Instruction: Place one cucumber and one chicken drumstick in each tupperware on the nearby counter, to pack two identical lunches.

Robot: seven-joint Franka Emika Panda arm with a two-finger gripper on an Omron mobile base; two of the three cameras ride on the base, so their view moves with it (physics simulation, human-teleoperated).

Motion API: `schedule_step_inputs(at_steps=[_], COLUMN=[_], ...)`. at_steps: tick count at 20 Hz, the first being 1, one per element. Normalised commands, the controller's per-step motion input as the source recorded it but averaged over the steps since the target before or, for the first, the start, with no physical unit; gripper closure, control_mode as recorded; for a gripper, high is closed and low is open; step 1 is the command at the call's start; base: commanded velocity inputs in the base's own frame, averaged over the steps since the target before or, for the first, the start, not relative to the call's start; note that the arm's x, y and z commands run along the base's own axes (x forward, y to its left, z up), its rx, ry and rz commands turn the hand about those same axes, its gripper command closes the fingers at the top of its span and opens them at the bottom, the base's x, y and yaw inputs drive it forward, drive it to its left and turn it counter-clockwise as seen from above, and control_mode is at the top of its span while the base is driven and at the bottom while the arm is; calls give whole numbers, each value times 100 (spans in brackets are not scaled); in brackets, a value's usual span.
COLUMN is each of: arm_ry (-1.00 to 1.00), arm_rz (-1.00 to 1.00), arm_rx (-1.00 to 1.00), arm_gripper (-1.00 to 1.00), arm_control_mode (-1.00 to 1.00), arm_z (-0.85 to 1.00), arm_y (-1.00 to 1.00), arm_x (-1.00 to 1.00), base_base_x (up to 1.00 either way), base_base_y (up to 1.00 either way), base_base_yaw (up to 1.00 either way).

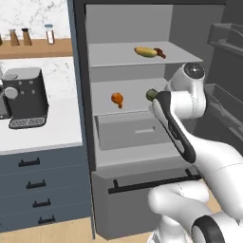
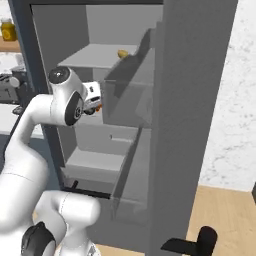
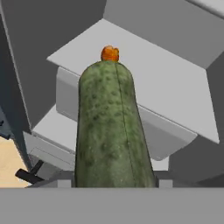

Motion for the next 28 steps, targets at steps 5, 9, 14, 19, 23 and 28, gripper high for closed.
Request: schedule_step_inputs(at_steps=[5,9,14,19,23,28], arm_ry=[0,0,0,0,0,0], arm_rz=[0,0,0,0,0,0], arm_rx=[0,0,0,0,0,0], arm_gripper=[100,100,100,100,100,100], arm_control_mode=[100,100,100,100,100,100], arm_z=[0,0,0,0,0,0], arm_y=[0,0,0,0,0,0], arm_x=[0,0,0,0,0,0], base_base_x=[-80,-26,-3,2,50,76], base_base_y=[94,100,100,100,100,100], base_base_yaw=[0,-1,-1,0,0,-2])
